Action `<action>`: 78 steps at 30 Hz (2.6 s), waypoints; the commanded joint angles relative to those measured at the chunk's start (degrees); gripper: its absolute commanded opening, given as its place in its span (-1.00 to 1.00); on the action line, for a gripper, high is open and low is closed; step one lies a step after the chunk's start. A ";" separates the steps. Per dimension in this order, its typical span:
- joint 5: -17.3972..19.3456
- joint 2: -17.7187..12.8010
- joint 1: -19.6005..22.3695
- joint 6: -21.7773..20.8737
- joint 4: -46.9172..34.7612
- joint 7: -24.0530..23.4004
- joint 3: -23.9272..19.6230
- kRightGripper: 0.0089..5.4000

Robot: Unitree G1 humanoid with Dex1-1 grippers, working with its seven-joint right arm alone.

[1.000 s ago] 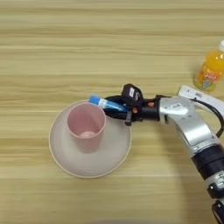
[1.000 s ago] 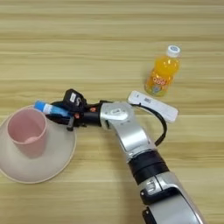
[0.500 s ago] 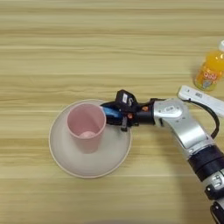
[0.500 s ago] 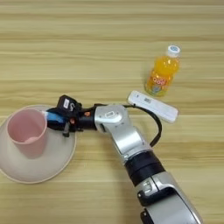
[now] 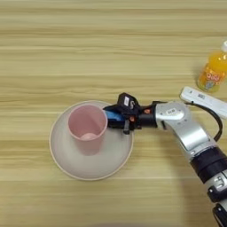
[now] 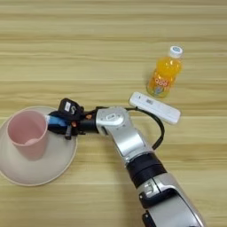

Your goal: Move the objects on the table

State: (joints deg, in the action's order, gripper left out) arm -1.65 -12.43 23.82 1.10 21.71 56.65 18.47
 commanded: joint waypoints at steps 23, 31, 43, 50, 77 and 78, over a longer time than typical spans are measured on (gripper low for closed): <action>3.33 -0.86 7.01 -2.42 -4.33 -3.72 -6.59 0.65; 4.55 -3.36 9.03 -2.89 -3.45 -5.17 -11.03 0.96; 10.63 -8.54 9.48 -2.62 -6.97 -5.43 -19.98 0.99; 14.02 -10.55 12.08 -3.29 -8.03 -9.12 -25.96 0.99; 15.18 -24.50 21.63 -9.85 18.82 -10.41 -35.86 0.99; 14.91 -24.68 21.98 -10.48 20.59 -10.33 -35.71 0.99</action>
State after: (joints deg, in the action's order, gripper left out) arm 13.38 -33.35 39.34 -6.92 41.40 46.96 -16.60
